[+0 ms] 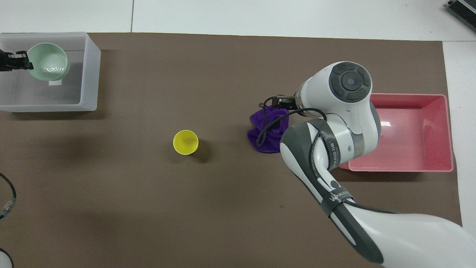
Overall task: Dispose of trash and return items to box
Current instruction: 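Grasp the purple cloth with the right gripper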
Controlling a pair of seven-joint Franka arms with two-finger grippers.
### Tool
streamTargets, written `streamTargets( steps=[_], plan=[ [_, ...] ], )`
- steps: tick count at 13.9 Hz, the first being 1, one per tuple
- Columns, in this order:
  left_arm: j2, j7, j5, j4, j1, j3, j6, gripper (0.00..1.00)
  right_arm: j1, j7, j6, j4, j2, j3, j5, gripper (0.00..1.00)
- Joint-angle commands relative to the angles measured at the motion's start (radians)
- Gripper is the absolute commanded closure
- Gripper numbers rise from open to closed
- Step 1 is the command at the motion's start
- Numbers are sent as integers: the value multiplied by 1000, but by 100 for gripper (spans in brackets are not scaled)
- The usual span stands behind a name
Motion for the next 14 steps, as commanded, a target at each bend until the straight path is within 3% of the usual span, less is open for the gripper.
streamTargets(
  steps=[1,3,8,9,11,12,13,14],
  plan=[
    [-7,-1,7,-29,7,-8,47,100,24,25,106,-26,46,1,-3,0],
    [-34,0,9,-109,11,-8,69,100,32,25,132,-31,75,2,-3,0],
    [-76,6,9,-221,22,0,136,100,44,10,133,-116,50,2,-4,0],
    [-76,6,7,-220,24,-2,136,100,44,8,134,-129,47,2,-4,10],
    [-76,8,9,-211,28,0,133,100,43,2,133,-129,47,2,-3,89],
    [-76,8,9,-209,31,0,139,84,43,20,131,-127,47,4,0,100],
    [-76,8,12,-208,31,0,139,67,43,46,123,-124,47,4,0,100],
    [-76,9,13,-198,30,1,133,66,43,57,105,-120,44,2,0,100]
  ],
)
